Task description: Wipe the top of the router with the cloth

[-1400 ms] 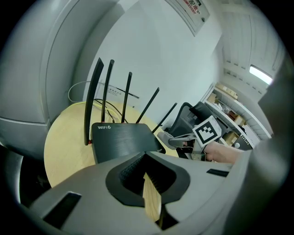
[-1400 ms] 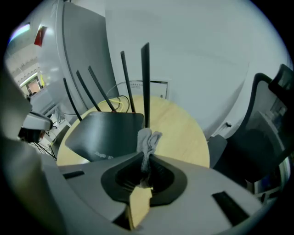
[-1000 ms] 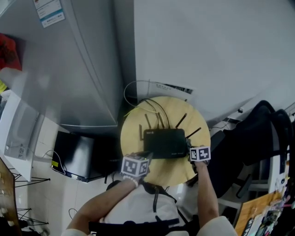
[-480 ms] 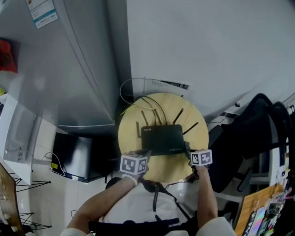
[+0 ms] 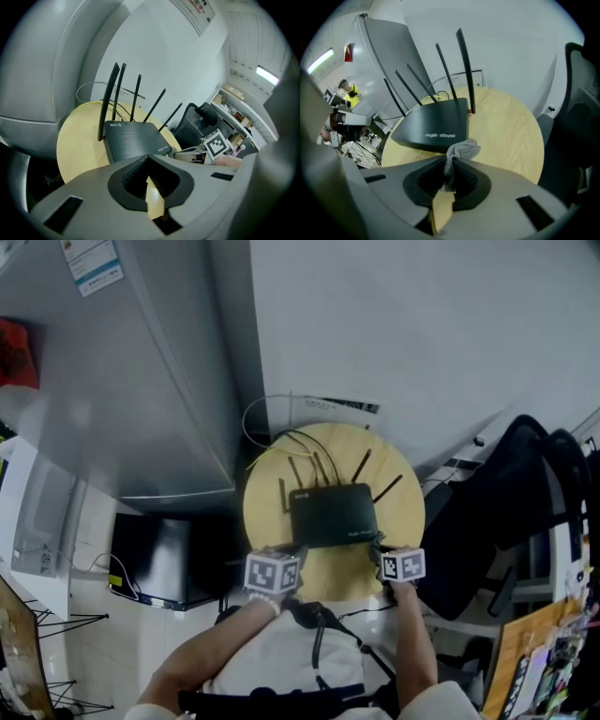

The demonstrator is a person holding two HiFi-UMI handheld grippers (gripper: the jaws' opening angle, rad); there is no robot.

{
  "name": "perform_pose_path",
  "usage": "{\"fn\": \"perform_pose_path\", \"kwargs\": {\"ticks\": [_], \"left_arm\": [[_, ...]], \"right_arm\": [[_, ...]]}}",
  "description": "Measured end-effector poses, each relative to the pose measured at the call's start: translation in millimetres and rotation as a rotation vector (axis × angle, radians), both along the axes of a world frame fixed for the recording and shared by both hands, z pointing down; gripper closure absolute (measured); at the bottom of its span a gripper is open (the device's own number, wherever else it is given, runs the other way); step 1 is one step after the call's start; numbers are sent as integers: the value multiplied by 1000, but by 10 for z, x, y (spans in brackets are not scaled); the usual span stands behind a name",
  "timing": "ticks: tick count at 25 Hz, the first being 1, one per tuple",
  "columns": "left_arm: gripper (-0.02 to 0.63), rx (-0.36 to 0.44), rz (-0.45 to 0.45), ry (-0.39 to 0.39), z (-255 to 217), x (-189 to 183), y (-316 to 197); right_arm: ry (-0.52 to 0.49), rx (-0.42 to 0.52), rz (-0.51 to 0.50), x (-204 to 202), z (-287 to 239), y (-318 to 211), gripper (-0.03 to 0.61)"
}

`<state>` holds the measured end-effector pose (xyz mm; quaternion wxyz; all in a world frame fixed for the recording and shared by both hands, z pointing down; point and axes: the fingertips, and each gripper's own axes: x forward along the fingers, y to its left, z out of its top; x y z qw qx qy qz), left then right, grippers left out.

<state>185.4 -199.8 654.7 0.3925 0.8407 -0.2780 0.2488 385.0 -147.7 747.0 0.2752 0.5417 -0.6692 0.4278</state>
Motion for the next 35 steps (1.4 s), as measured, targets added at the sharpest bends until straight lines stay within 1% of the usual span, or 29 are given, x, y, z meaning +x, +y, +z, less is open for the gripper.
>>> {"fn": "perform_pose_path", "kwargs": {"ticks": [7,15,19,25,31,35], "left_arm": [[615,-5,-26,-12,-31,-367,66],[615,-22,-47,-37,-15,-864,169],[615,-19,-44,-50,-29,-1051,188],[615,-17,-36,-46,-48,-1197,188],[615,-15,-26,-33,-73,-1252,176],[615,-17,-30,-23,-81,-1290,117]], "right_arm": [[-46,13,-11,-526,24,32,541],[-80,23,-58,-1143,20,-55,541],[-104,26,-72,-1444,13,-119,541],[-141,32,-89,-1908,-12,-238,541],[-176,39,-89,-2280,-49,-353,541],[-208,44,-54,-2433,-116,-372,541]]}}
